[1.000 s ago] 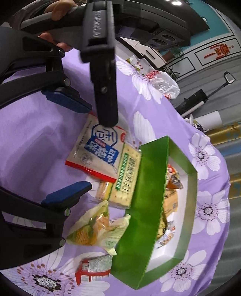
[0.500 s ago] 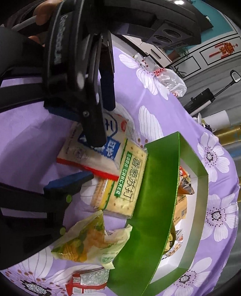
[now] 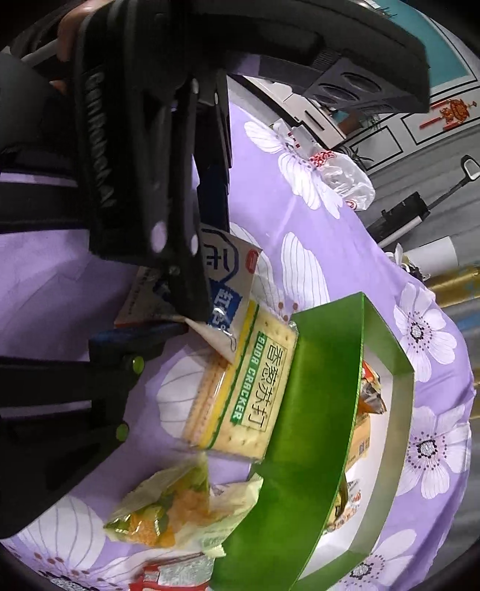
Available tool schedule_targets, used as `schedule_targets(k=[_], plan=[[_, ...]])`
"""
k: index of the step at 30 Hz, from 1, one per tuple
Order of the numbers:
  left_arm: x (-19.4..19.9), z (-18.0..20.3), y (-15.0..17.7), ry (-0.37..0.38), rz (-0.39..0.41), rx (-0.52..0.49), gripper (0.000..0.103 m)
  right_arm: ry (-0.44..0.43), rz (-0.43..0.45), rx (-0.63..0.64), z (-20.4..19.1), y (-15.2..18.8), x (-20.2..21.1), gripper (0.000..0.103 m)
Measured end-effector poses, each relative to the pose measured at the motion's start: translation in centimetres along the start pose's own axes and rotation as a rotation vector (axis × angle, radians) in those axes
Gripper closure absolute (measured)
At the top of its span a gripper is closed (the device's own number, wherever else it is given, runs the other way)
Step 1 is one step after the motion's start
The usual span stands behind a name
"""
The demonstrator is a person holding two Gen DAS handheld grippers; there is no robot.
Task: Organize snacks
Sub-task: 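Close the left tool on the white-and-blue bag and lift it, then carry the white-and-blue bag over the green box with the left tool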
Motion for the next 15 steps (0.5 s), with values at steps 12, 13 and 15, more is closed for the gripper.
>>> schedule_targets(k=[12, 13, 15], plan=[[4.2, 4.0, 1.3, -0.001, 0.074, -0.075, 0.049, 0.054, 0.097, 0.042, -1.1, 1.1, 5.5, 0.078], [4.6, 4.4, 1.5, -0.004, 0.081, -0.084, 0.049, 0.057, 0.107, 0.043, -1.1, 1.2, 6.0, 0.078], [5.3, 5.2, 1.6, -0.004, 0.092, -0.099, 0.049, 0.068, 0.131, 0.047, -1.2, 1.6, 7.1, 0.078]])
Point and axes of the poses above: each gripper's, at about its wrist camera, not at the fingertips, and x roughly against the way its jaws point, z to its right, y to its underside, the point moved 1 cm from there along -x, roughly the way its jaws point, and after that the axes turned 7 degrees about -z, right-handed, at the moved point
